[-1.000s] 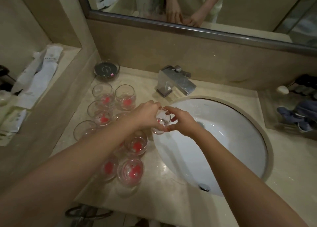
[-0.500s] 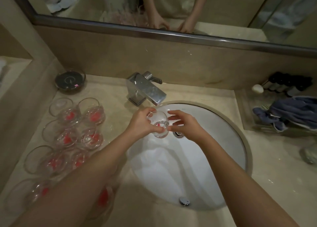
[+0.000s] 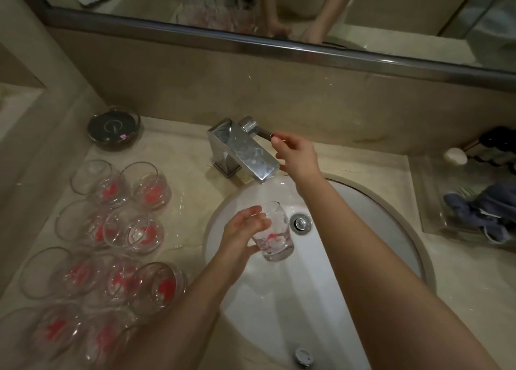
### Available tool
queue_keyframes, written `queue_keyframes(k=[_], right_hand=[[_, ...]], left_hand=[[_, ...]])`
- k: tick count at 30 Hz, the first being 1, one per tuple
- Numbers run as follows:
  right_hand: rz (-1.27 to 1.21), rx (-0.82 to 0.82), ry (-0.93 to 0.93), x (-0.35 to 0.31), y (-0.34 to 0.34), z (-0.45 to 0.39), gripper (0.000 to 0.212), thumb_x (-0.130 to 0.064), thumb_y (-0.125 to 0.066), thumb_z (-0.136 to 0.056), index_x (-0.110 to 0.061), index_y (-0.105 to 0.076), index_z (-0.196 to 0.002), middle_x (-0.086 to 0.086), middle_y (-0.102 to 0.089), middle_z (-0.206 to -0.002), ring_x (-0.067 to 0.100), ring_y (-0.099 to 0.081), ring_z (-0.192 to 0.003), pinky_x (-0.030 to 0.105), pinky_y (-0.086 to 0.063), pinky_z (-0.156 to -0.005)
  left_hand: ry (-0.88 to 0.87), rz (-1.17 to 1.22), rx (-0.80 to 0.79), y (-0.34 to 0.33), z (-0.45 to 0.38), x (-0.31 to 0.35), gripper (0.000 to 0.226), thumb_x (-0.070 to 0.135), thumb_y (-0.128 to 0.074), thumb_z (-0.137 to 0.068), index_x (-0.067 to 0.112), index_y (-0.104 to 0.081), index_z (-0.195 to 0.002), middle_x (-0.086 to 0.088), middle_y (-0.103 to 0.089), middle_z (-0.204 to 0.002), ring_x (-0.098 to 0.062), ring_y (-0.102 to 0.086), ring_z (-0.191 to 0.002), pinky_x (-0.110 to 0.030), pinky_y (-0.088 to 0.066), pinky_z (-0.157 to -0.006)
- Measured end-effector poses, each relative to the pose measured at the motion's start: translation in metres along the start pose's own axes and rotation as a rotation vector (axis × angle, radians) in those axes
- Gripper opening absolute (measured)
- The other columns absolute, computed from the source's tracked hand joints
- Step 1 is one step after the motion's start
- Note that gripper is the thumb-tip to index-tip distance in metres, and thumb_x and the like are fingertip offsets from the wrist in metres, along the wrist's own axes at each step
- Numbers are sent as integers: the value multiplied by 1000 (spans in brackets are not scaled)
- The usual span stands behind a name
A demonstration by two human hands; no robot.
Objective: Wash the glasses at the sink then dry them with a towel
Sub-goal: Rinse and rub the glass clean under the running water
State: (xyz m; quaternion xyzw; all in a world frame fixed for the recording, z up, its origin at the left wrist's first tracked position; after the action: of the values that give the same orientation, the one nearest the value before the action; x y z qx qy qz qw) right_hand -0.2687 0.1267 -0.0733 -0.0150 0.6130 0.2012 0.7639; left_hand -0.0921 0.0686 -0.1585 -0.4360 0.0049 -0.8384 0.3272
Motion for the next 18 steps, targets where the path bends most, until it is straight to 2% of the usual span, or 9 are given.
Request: queue_keyframes(k=[2,4,7,8,10,11,12,14,18], right_hand=[[-26,12,-3,3,-3,-4,25,-22,-62,-93,-14,-67,-117,-7,-63,-90,16,-59,-93,43,-49,-98],[-53,33,5,6,-5,-5,23,-20,-63,-93,-14,-68,-114,-8,-63,-89,16,-60,-92,43,-49,-98],[-66,55,34,6,-8,-6,21,-19,-65,-91,-12,-70,-110,-2,-66,-96,18,-61,-96,42,-48,-99],[-75,56,40,6,-9,-6,20,-18,-65,-91,-11,-70,-110,-2,-66,-96,18,-61,-94,41,-49,-98],[-72,55,57,4,-9,-7,21,-15,-62,-92,-9,-70,-111,-2,-65,-95,13,-58,-88,37,-50,-92],[-59,54,68,3,-9,-7,21,-15,-61,-93,-8,-69,-111,-2,-65,-94,9,-57,-83,34,-49,-88],[-46,54,78,3,-9,-8,21,-15,-60,-94,-7,-70,-111,-2,-64,-93,5,-55,-79,32,-48,-83],[-24,56,93,1,-9,-9,22,-16,-59,-94,-6,-69,-111,-2,-64,-92,0,-53,-75,29,-45,-78],[14,39,112,0,-8,-13,23,-16,-57,-96,-7,-68,-114,-4,-63,-90,-2,-54,-76,30,-47,-81]], left_hand=[[27,83,4,-1,-5,-6,60,29,-79,-51,20,-66,-109,-4,-68,-97,-16,-69,-85,-37,-55,-74],[43,123,29,-4,-8,-8,49,25,-74,-60,21,-65,-108,-5,-69,-94,-19,-69,-89,-40,-53,-80],[73,180,45,-10,-14,-10,60,29,-75,-60,17,-63,-118,-11,-69,-108,-29,-68,-104,-47,-52,-93],[86,193,37,-13,-15,-10,67,33,-77,-59,16,-62,-122,-14,-68,-114,-32,-67,-106,-50,-53,-92],[113,215,30,-18,-16,-9,67,38,-75,-65,16,-60,-126,-14,-66,-113,-32,-68,-96,-45,-59,-76],[114,221,37,-19,-17,-8,61,37,-72,-70,15,-60,-126,-12,-66,-109,-29,-68,-90,-41,-59,-71],[111,228,48,-20,-17,-7,52,35,-69,-77,15,-60,-124,-9,-67,-107,-28,-68,-87,-42,-59,-73],[110,233,61,-20,-19,-6,35,30,-63,-87,16,-62,-119,-9,-69,-107,-29,-68,-91,-47,-55,-86],[98,177,72,-17,-20,-4,52,35,-68,-70,17,-63,-118,-11,-70,-108,-29,-68,-92,-42,-54,-85]])
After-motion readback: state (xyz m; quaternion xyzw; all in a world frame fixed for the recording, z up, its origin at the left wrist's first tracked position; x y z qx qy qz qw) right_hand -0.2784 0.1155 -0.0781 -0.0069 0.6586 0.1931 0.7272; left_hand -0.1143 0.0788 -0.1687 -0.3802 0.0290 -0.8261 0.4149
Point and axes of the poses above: each hand's wrist, its own z-axis away from the middle knuckle, its own y-axis out of the back of the hand, x = y × z, the point moved 8 cm from there along -z, towards the middle knuckle
